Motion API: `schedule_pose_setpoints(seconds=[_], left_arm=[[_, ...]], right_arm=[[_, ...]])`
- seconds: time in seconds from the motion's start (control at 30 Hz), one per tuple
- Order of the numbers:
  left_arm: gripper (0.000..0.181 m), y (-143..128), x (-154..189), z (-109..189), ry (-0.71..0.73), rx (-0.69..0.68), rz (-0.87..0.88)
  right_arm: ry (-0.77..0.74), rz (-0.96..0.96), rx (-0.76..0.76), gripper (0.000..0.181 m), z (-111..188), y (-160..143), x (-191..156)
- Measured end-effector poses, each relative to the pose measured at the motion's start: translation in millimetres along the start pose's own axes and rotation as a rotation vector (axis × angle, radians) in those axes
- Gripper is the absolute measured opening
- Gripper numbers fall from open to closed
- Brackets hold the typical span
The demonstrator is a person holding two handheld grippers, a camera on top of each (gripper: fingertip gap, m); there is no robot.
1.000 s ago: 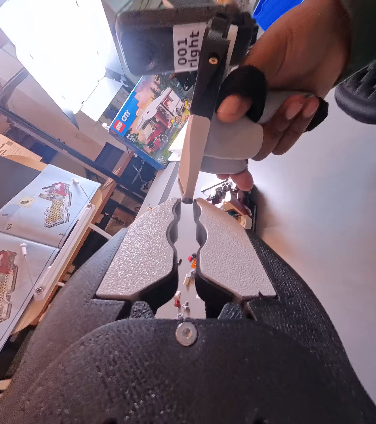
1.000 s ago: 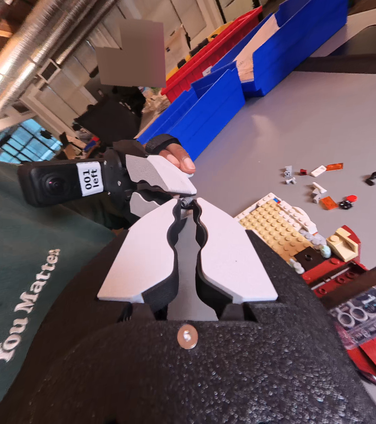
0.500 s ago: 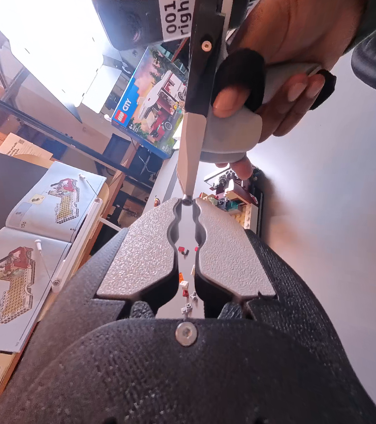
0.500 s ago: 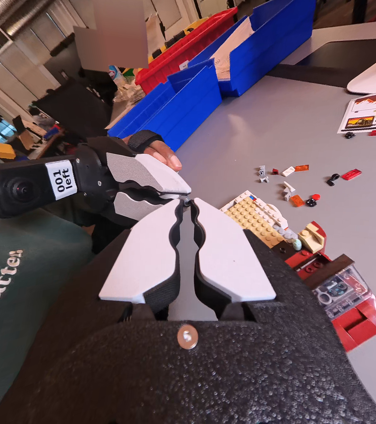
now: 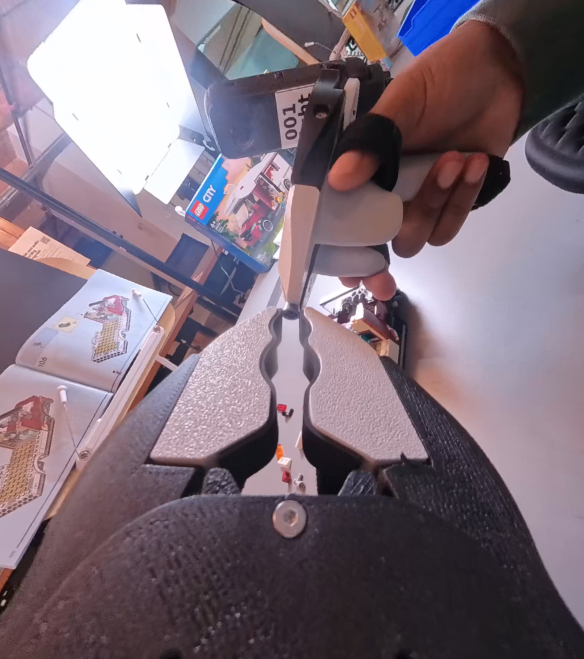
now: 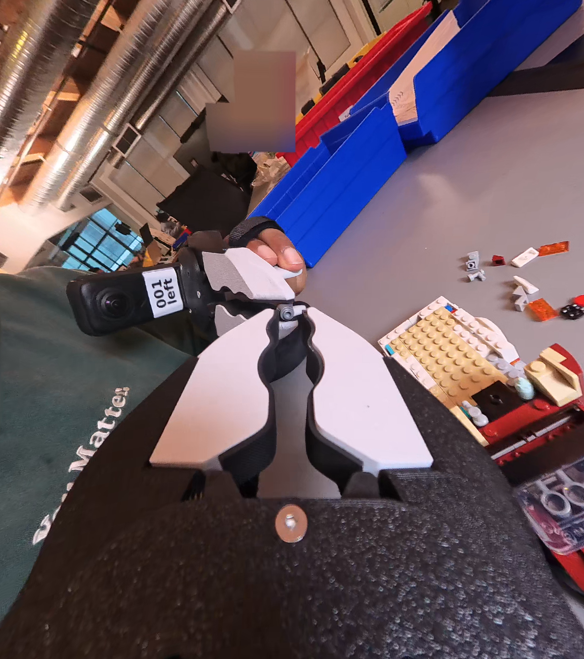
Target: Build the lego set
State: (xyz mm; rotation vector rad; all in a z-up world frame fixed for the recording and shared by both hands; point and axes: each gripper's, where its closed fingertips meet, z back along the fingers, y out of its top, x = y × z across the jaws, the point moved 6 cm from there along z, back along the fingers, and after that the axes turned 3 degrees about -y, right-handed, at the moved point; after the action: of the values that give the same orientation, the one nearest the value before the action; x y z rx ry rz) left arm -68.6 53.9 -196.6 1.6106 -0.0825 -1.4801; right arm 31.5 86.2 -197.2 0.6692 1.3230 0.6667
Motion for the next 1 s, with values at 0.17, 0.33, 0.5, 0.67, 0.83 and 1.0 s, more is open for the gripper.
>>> schedule_pose_setpoints(seconds=[0.17, 0.33, 0.5, 0.67, 0.83, 1.0], left_arm=[[0.009, 0.0, 0.6, 0.2, -0.005, 0.009, 0.006], [0.012, -3.7, -1.8, 0.3, -0.09, 0.073, 0.19], [0.025, -17.0, -25.0, 6.7, -0.181, 0.179, 0.58], [0.024, -43.9, -37.0, 15.8, -0.137, 0.153, 0.75], [0.022, -69.9, -47.0, 20.4, -0.05, 0.075, 0.833], [0.019, -94.4, -48.1, 18.7, 0.002, -0.025, 0.853]], right_arm=[[0.009, 0.01, 0.003, 0.007, -0.1, 0.3, -2.1], [-0.029, 0.065, -0.018, 0.007, 0.7, 0.6, -2.9], [-0.251, 0.327, -0.298, 0.007, 13.4, -7.8, -0.4], [-0.573, 0.583, -0.786, 0.008, 28.5, -42.2, 22.6], [-0.607, 0.571, -0.978, 0.008, 25.5, -66.1, 35.0], [-0.615, 0.559, -1.019, 0.008, 23.5, -72.2, 39.2]])
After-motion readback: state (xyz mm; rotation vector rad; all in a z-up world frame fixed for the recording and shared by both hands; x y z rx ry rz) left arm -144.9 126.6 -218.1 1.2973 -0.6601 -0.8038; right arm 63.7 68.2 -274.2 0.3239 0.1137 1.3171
